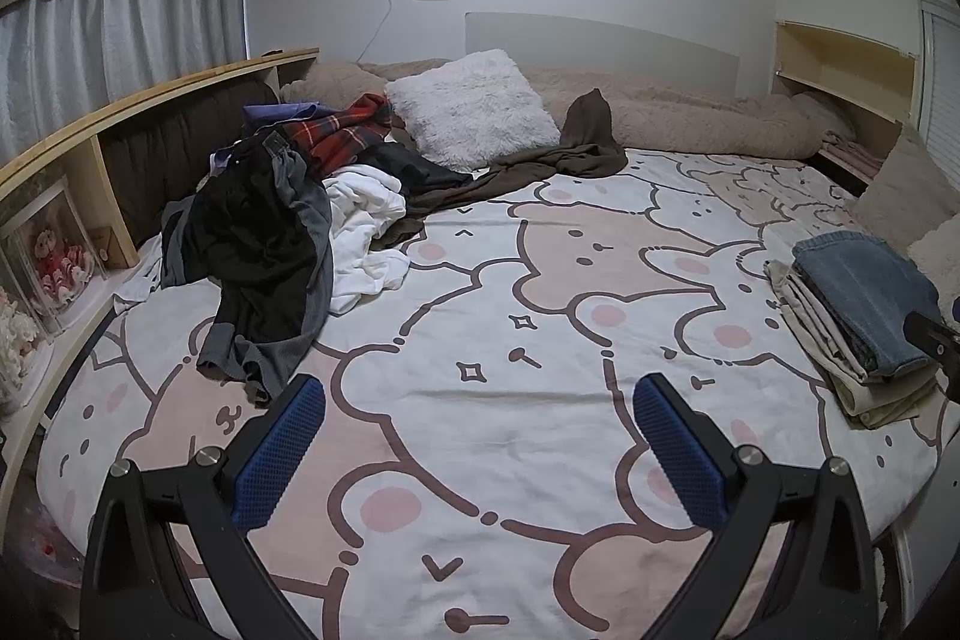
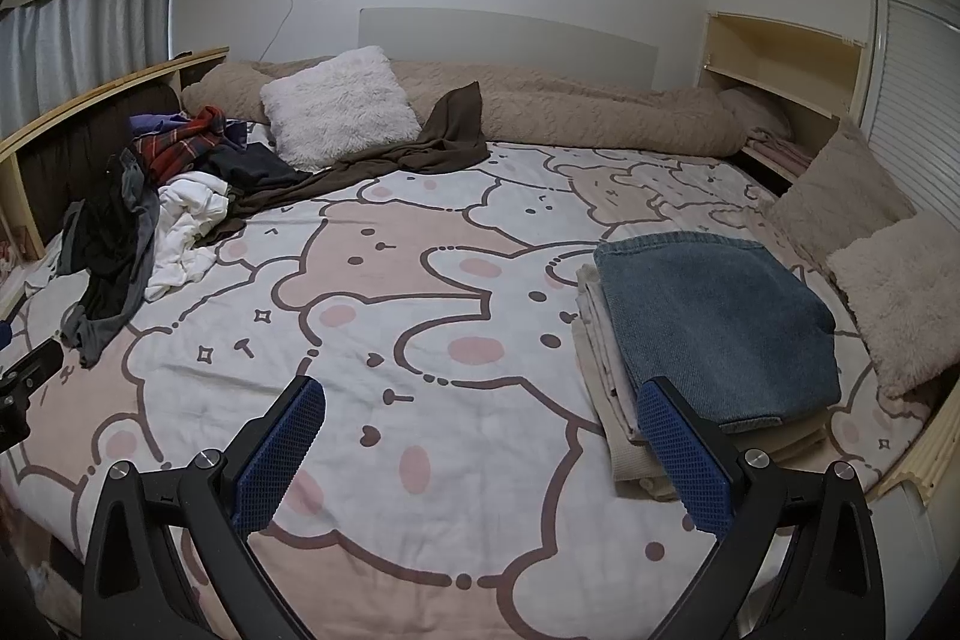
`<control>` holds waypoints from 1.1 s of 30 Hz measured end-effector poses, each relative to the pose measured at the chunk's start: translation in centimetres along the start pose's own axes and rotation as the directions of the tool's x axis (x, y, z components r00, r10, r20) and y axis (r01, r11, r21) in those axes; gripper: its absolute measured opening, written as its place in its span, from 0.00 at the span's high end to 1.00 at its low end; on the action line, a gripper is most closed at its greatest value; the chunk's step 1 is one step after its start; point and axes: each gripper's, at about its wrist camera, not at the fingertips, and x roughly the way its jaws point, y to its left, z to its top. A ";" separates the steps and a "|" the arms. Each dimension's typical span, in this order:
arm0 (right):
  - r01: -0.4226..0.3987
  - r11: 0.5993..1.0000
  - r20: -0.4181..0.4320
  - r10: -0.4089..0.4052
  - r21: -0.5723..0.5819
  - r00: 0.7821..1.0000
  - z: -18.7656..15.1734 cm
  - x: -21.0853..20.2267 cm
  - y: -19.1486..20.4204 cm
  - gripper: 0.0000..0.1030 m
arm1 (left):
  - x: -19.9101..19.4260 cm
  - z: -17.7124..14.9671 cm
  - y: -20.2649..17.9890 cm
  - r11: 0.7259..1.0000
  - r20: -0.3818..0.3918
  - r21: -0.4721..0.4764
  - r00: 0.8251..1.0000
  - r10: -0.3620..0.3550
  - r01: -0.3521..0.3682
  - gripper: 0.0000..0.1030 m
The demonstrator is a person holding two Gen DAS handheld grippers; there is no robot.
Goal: Fold clothes
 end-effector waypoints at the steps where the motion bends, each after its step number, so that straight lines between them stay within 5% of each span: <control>1: 0.000 1.000 -0.001 0.000 -0.001 1.000 0.0 0.0 0.1 0.00 | 0.0 0.0 -0.1 1.000 0.000 0.000 1.000 0.000 0.000 0.00; 33: -0.001 1.000 -0.024 0.000 -0.019 1.000 0.0 0.8 0.7 0.00 | 0.6 -0.2 0.0 1.000 -0.014 0.006 1.000 -0.018 0.018 0.00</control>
